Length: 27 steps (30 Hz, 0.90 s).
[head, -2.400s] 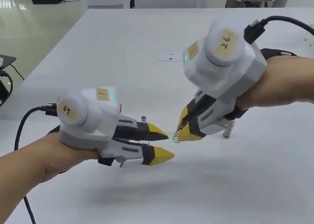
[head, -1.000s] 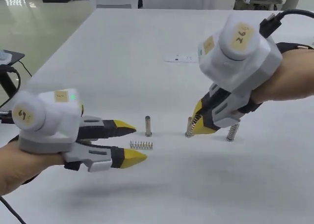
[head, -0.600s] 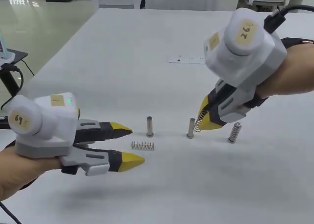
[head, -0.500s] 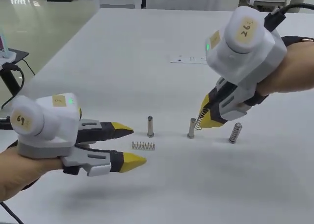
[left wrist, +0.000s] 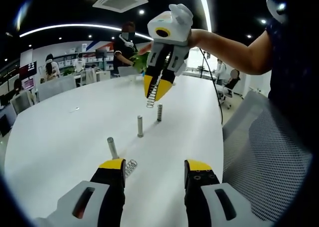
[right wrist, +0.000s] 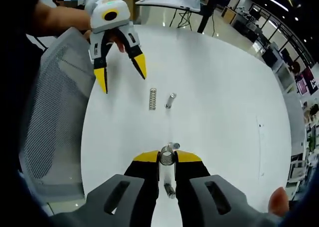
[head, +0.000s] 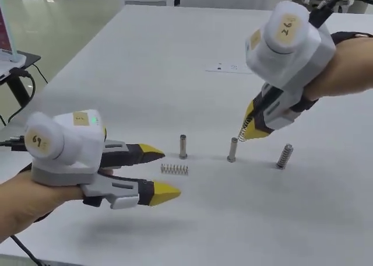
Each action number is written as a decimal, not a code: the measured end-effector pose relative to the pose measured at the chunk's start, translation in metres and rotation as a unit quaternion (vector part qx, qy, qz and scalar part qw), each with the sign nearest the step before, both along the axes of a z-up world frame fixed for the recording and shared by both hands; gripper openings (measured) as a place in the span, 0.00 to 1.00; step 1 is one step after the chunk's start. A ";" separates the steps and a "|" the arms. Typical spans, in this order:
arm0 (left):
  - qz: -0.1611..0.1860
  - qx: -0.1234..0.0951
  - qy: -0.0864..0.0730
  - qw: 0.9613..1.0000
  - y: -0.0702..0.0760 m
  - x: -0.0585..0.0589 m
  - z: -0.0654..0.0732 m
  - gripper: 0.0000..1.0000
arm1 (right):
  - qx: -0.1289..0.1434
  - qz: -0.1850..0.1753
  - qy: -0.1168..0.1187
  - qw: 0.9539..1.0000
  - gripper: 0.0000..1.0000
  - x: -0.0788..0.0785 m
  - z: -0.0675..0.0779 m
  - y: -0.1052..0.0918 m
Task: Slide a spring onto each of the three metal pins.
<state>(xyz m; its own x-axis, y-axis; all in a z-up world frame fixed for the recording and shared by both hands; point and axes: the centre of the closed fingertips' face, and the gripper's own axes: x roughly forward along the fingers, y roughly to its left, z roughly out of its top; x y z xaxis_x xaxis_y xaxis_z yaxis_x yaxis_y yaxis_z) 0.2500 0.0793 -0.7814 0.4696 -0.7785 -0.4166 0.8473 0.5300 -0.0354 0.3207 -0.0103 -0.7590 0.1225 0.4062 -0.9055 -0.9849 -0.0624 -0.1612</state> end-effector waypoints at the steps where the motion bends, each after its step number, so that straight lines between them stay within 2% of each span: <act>1: 0.000 0.001 0.000 1.000 0.000 0.000 0.000 0.42 | -0.001 0.000 -0.002 1.000 0.09 0.003 -0.001 0.001; 7: -0.003 0.003 0.002 1.000 -0.001 -0.001 -0.003 0.43 | -0.010 0.001 -0.009 1.000 0.09 0.010 -0.007 0.003; 27: 0.001 0.000 0.006 1.000 0.004 0.000 -0.007 0.44 | -0.028 0.002 0.012 1.000 0.09 0.019 -0.028 0.008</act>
